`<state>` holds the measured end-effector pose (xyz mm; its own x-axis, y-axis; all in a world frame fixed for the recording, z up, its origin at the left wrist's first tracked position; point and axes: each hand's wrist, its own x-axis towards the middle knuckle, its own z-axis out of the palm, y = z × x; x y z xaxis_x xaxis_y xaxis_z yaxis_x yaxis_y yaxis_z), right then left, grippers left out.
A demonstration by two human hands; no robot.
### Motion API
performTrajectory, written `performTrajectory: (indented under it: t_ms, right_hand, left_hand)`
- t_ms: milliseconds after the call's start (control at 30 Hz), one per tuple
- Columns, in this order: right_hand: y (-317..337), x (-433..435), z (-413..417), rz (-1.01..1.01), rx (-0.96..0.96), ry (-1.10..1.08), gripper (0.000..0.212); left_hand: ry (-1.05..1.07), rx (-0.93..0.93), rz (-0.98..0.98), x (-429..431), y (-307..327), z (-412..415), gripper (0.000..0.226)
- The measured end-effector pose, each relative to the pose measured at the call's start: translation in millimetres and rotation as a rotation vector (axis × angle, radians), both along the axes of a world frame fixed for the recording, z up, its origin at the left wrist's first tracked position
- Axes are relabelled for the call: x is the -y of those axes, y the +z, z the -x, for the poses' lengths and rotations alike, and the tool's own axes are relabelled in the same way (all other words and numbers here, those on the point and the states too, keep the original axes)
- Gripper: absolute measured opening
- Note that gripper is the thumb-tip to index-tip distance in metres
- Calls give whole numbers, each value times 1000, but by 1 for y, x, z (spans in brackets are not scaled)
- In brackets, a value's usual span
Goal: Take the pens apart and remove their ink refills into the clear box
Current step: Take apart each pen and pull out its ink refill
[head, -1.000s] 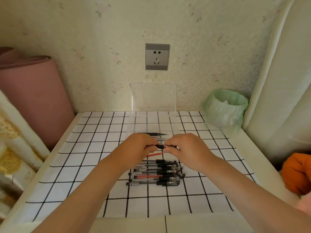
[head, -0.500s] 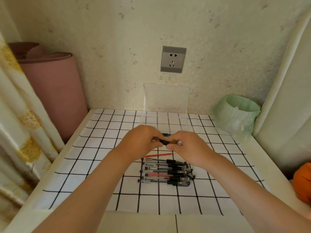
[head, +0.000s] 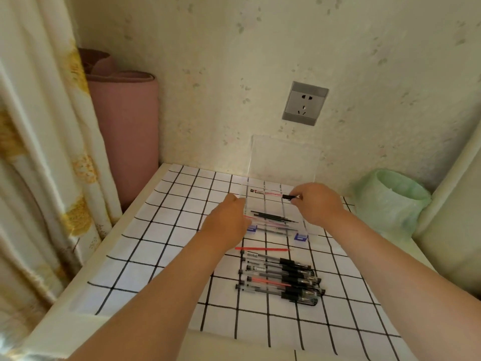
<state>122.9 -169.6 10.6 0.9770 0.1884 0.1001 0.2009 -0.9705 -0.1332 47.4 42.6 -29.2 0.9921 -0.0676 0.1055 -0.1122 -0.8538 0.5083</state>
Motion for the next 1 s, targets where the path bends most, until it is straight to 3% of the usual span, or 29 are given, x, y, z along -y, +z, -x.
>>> performTrajectory:
  t_ms: [100, 233, 533, 633, 800, 900, 1000]
  right_hand:
    - [-5, -15, -11, 110, -82, 25, 26]
    - [-10, -26, -22, 99, -165, 67, 30]
    - [-17, -22, -17, -89, -279, 73, 40]
    - [-14, -19, -8, -72, -307, 113, 32]
    - [-8, -7, 15, -174, -79, 182, 30]
    - [-2, -1, 43, -230, 70, 261, 21]
    - [-1, 8, 77, -243, -59, 282, 16]
  left_hand:
    - [-18, 21, -28, -4, -2, -1, 40]
    - [-65, 57, -81, -11, -6, -1, 30]
    - [-124, 34, -106, -18, -7, 3, 49]
    - [-129, 19, -108, -16, -5, 5, 57]
    - [-130, 111, -106, -12, -2, 12, 71]
    - [-182, 239, -79, -6, 3, 18, 55]
    - [-248, 206, -41, 1, 8, 27, 34]
